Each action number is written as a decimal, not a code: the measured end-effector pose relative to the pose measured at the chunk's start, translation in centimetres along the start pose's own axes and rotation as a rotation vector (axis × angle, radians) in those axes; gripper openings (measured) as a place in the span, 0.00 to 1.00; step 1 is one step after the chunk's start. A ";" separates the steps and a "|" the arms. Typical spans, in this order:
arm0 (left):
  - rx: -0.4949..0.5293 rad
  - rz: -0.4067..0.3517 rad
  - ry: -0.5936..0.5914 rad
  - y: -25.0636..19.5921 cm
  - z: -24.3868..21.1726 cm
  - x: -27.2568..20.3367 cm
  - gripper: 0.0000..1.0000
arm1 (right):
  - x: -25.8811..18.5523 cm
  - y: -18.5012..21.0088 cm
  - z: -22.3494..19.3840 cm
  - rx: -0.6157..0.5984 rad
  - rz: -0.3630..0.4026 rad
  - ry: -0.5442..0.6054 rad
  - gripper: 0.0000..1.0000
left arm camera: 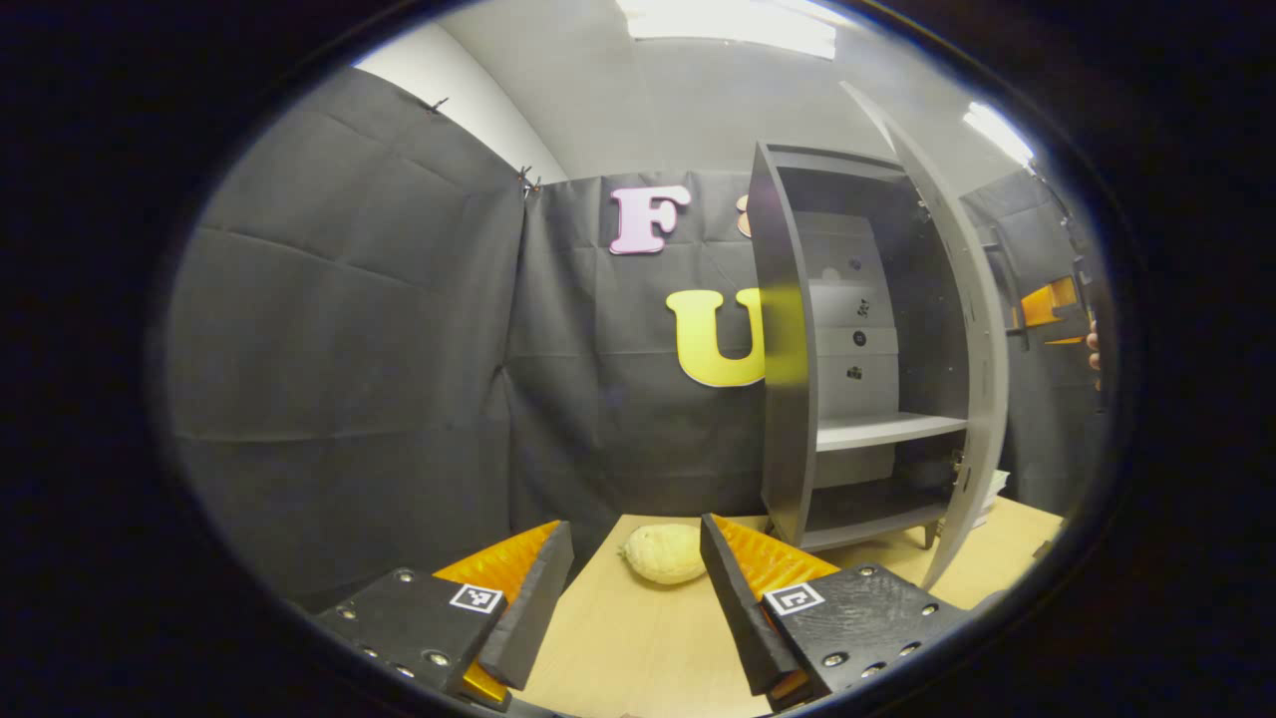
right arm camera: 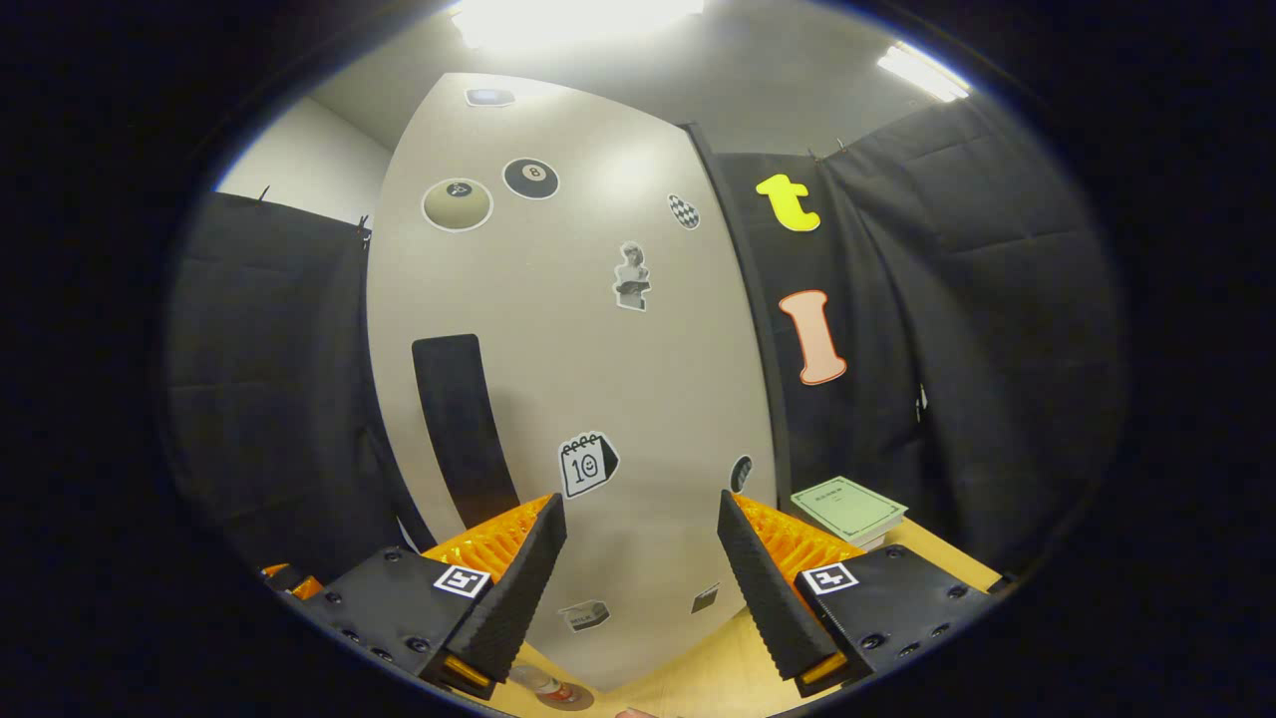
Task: Open the cabinet door with the right hand, grasp the bottle in the cabinet with the left hand and place it on the coaster, then close the cabinet door with the right hand.
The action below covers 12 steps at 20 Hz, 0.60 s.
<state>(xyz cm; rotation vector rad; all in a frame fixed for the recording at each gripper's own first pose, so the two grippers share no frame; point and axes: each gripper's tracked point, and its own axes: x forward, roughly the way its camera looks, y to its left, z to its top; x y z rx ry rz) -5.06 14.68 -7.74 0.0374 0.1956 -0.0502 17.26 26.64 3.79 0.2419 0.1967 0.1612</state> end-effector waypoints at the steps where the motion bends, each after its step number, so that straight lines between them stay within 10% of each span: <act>1: 0.005 0.005 0.002 0.3 0.0 -0.4 0.77 | 1.0 0.6 -0.1 0.003 0.014 0.002 0.98; 12: -0.003 0.077 0.023 3.6 0.0 -3.0 0.77 | 5.6 3.8 -1.2 -0.017 0.071 0.009 0.98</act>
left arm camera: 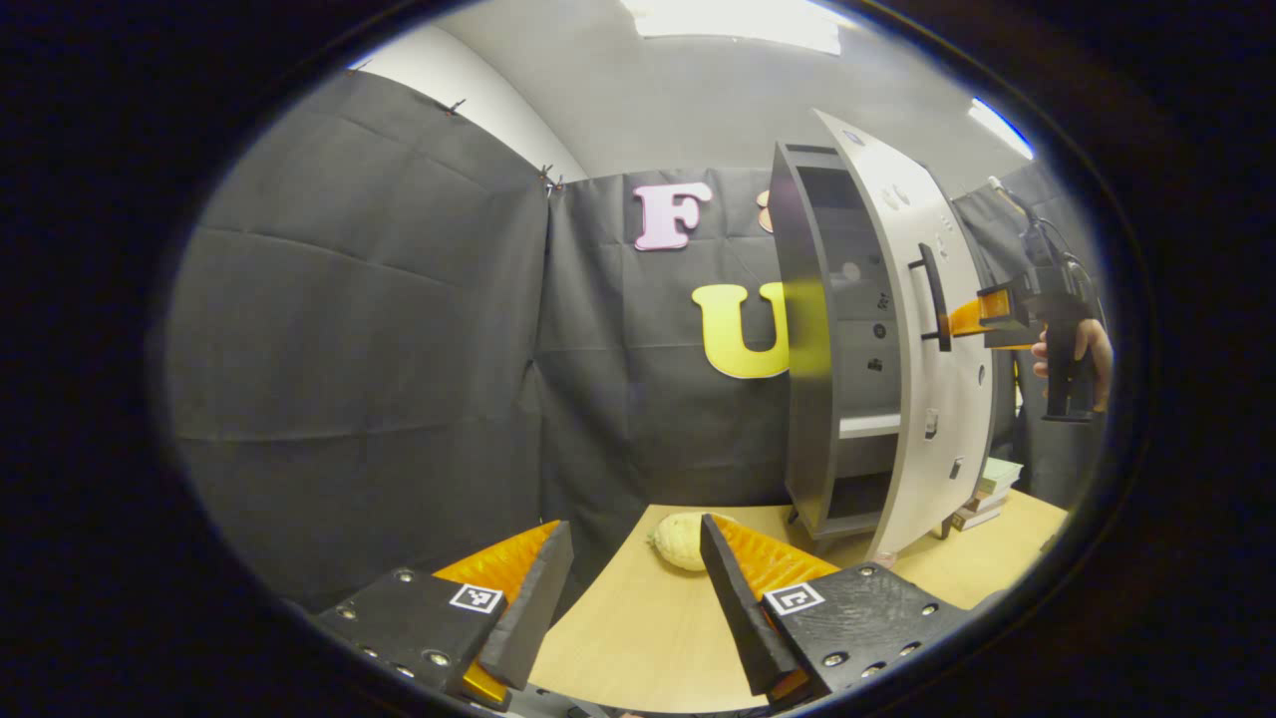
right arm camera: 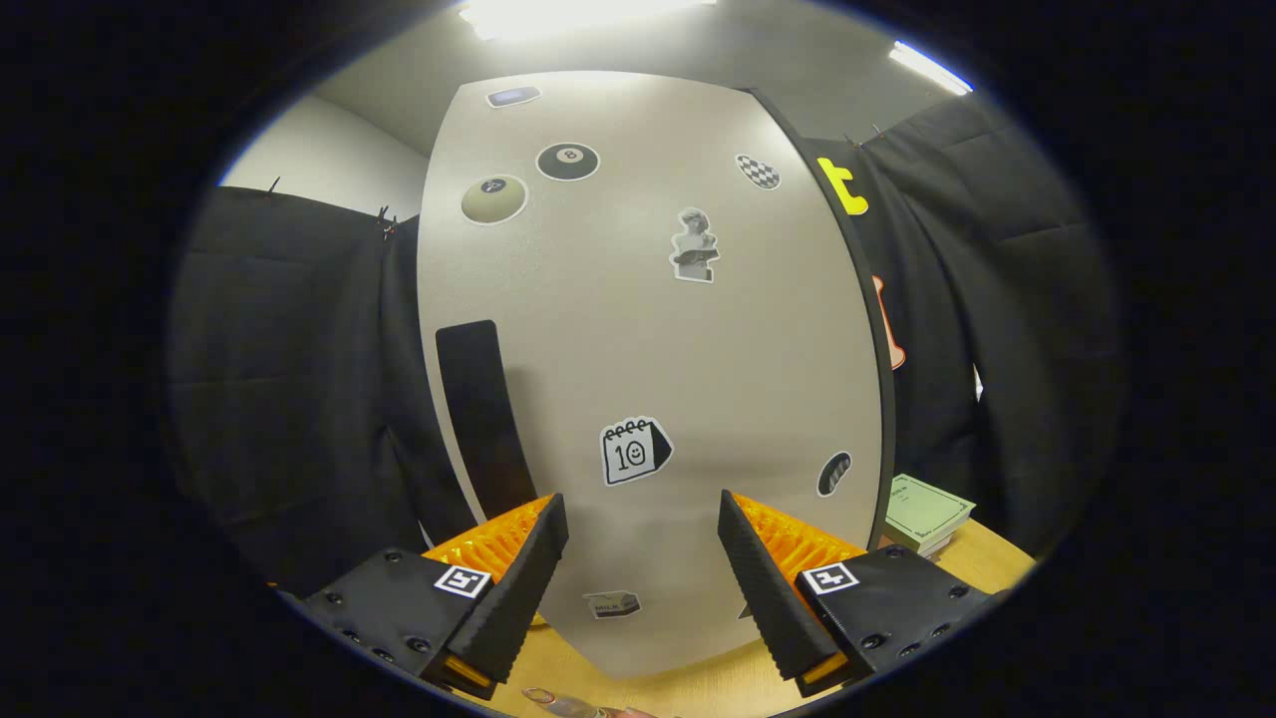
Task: Open the cabinet door with the right hand, grasp the bottle in the cabinet with the left hand and place it on the coaster, then close the cabinet door with the right hand.
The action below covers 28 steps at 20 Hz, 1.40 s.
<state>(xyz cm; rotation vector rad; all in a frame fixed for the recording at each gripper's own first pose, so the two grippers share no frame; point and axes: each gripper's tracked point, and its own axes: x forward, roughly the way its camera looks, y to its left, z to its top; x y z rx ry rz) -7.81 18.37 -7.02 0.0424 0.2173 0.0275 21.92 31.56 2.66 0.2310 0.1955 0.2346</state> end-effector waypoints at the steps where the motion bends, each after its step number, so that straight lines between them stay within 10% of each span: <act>1: -0.004 0.007 0.003 0.3 -0.1 -0.1 0.77 | 0.1 0.2 0.0 -0.010 -0.001 0.001 0.98; 12: -0.021 0.013 0.011 -4.3 1.5 -1.7 0.79 | -4.5 -1.4 0.5 -0.056 0.013 -0.019 0.98; 28: 0.017 -0.112 -0.104 -26.9 9.5 -4.9 0.77 | -22.8 -21.7 2.9 -0.216 -0.051 -0.109 0.98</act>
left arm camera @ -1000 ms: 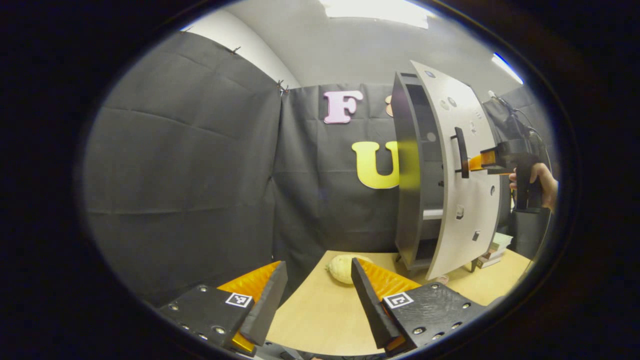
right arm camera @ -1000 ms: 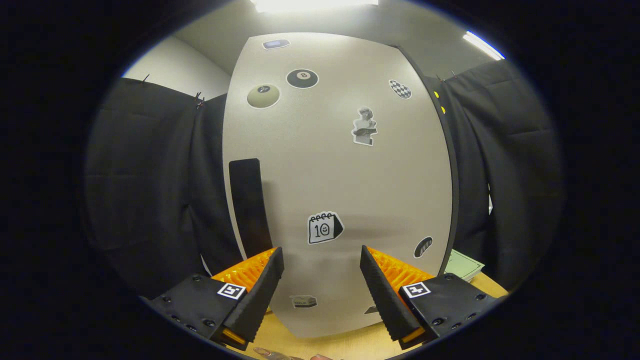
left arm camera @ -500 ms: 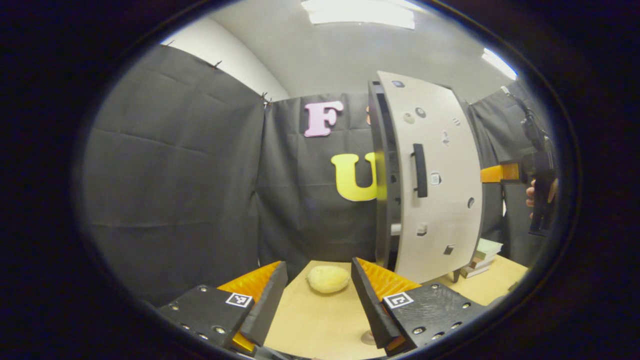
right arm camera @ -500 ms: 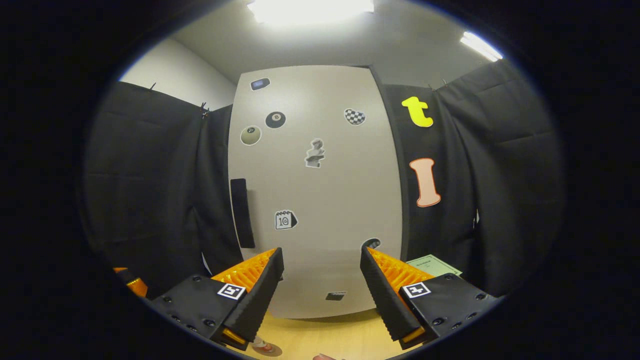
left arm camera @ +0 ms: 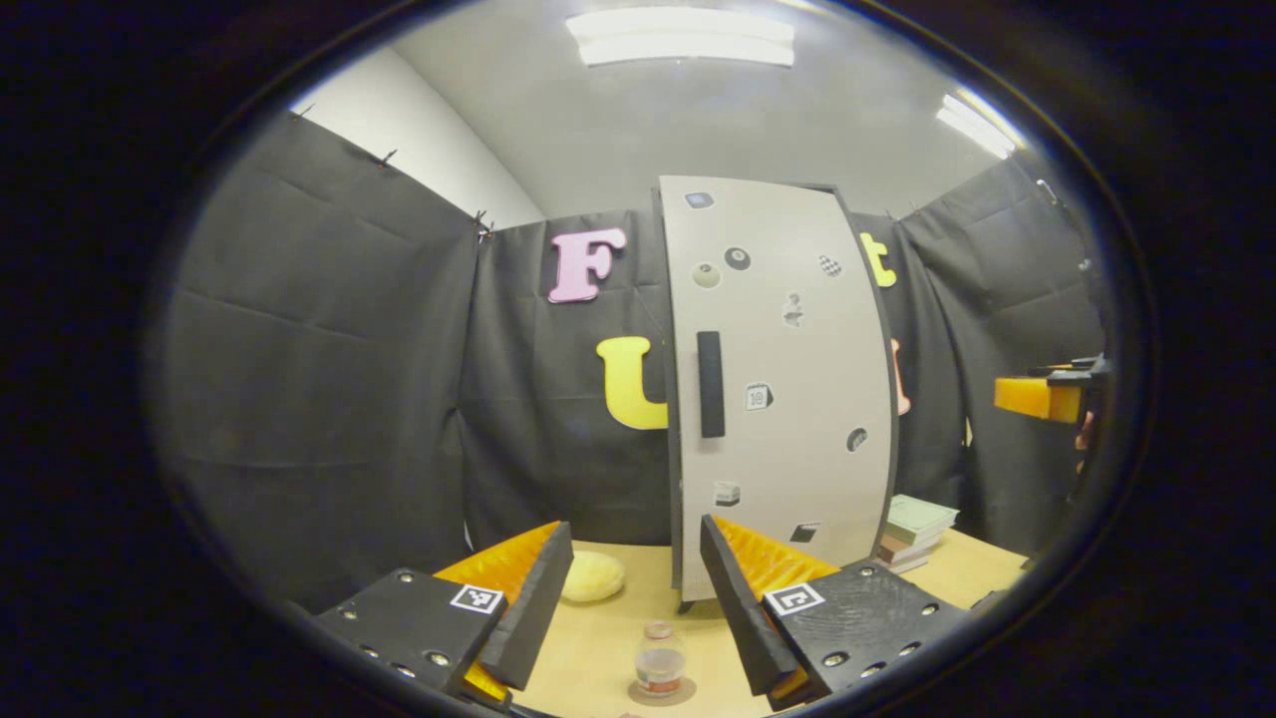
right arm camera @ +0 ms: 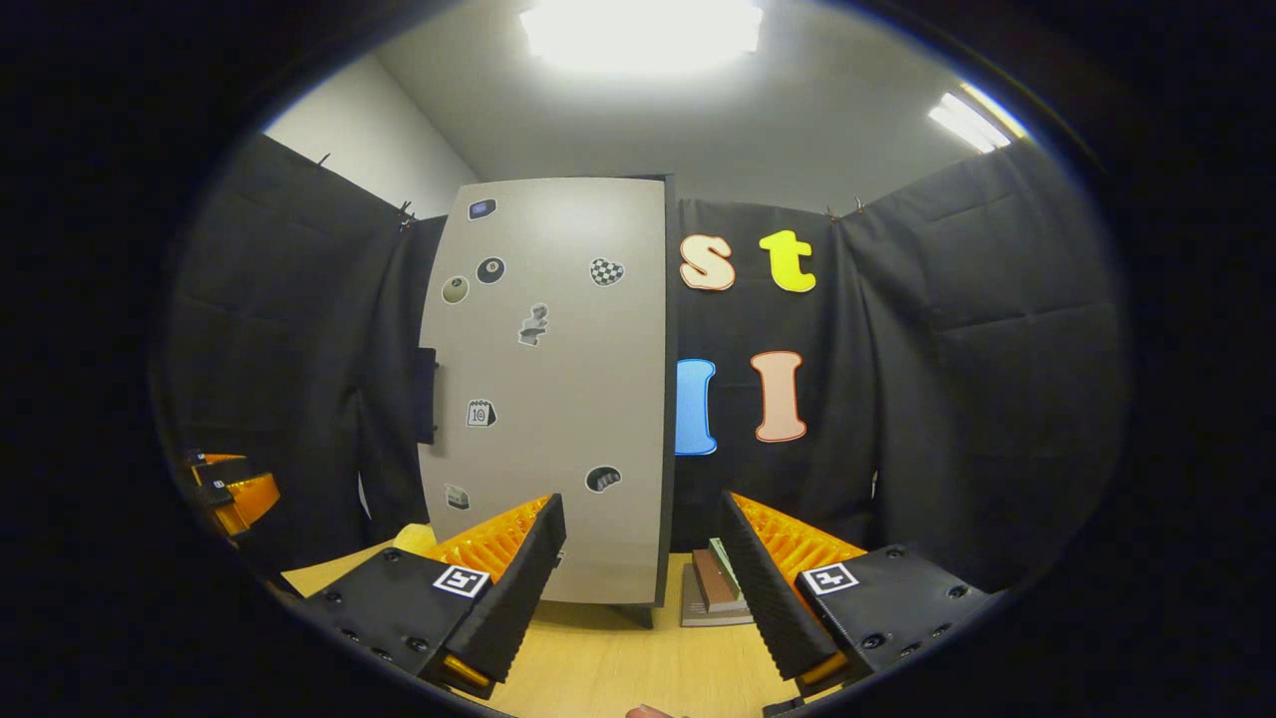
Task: Open the cabinet door with the right hand, grasp the bottle in the cabinet with the left hand and place it on the coaster, then close the cabinet door with the right hand.
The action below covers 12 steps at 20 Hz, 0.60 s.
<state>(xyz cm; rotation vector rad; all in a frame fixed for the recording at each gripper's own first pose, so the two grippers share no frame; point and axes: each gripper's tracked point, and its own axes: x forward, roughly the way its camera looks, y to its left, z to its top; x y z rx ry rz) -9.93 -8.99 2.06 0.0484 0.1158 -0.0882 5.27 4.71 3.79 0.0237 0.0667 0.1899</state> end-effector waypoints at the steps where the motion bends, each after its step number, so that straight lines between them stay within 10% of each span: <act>1: -0.001 -0.006 -0.004 -1.0 0.3 -0.1 0.77 | -0.9 -1.0 -0.4 -0.008 -0.002 -0.004 0.98; 12: 0.050 -0.036 -0.025 -2.8 1.6 -2.6 0.77 | -7.6 -4.7 -2.4 0.036 -0.034 0.007 0.98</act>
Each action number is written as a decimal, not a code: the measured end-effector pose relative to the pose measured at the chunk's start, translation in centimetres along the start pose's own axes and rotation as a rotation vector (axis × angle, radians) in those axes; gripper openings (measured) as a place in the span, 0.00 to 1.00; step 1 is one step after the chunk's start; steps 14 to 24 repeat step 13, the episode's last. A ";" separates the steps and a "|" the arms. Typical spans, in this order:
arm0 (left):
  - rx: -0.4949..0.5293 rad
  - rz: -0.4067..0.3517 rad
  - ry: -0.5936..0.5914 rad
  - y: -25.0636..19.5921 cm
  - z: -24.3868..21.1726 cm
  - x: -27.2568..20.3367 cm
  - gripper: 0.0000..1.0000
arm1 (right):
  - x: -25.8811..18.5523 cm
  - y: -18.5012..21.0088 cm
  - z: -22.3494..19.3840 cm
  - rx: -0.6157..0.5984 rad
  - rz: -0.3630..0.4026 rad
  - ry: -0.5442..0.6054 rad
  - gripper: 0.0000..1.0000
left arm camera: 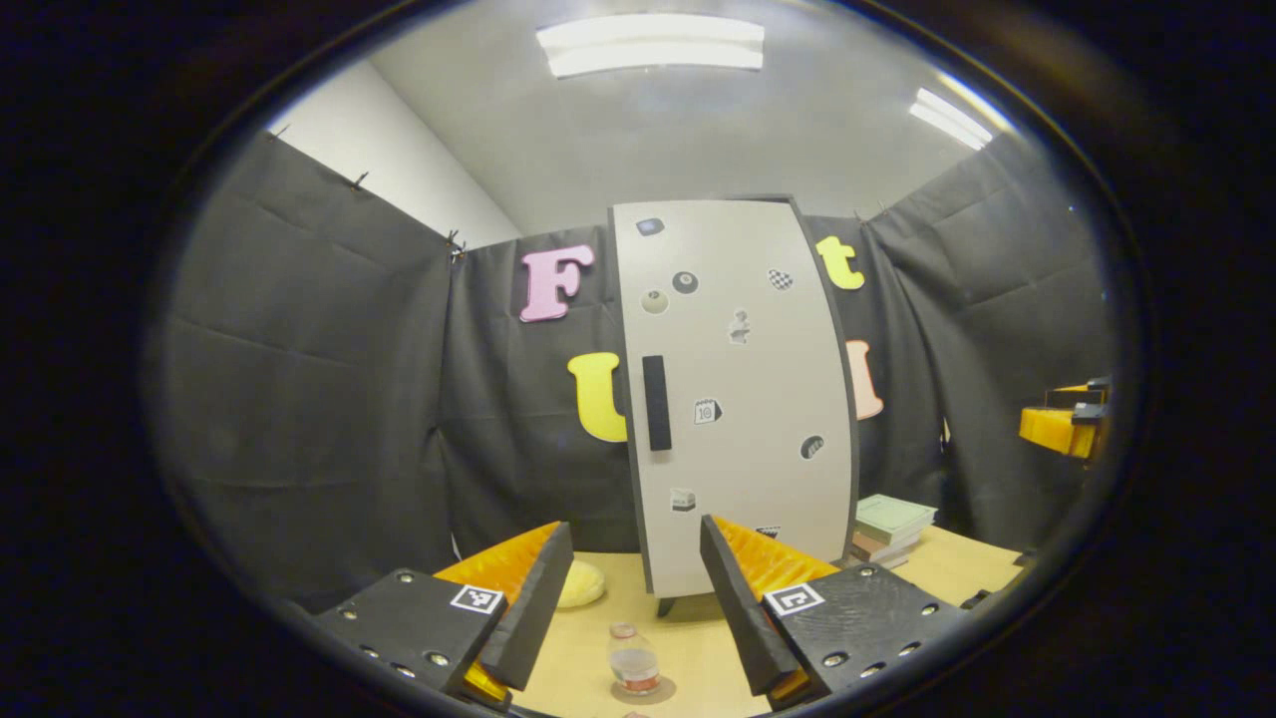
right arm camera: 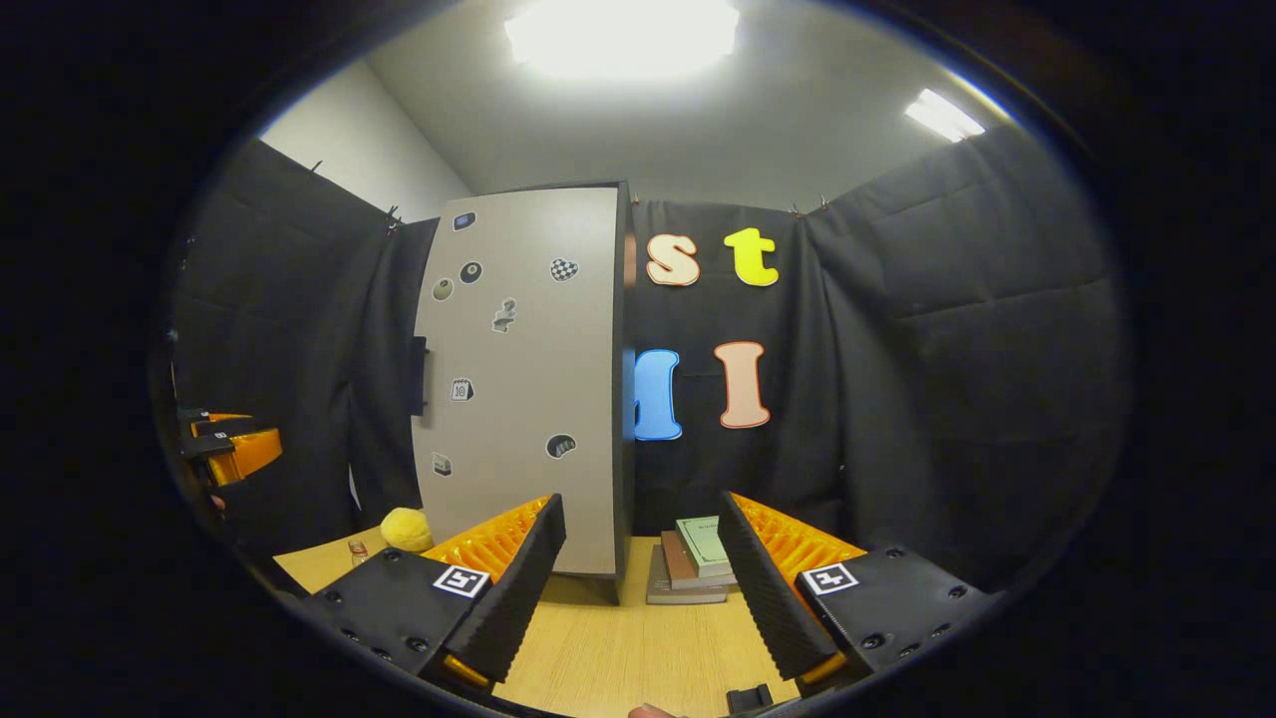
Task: Open the cabinet door with the right hand, grasp the bottle in the cabinet with the left hand and place it on the coaster, then close the cabinet door with the right hand.
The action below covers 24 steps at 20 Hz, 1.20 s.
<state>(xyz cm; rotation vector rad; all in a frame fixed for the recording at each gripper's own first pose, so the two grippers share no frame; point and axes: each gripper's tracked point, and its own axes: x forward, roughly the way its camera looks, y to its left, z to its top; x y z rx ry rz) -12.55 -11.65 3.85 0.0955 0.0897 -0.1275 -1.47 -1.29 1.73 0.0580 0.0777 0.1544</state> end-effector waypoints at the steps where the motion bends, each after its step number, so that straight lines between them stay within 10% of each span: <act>1: -0.002 0.005 0.001 0.4 -0.1 -0.3 0.79 | -0.2 0.3 0.0 0.004 0.007 0.001 0.98; 24: 0.007 0.027 -0.027 3.3 0.3 -0.4 0.79 | -0.4 1.8 1.6 0.054 -0.011 -0.008 0.98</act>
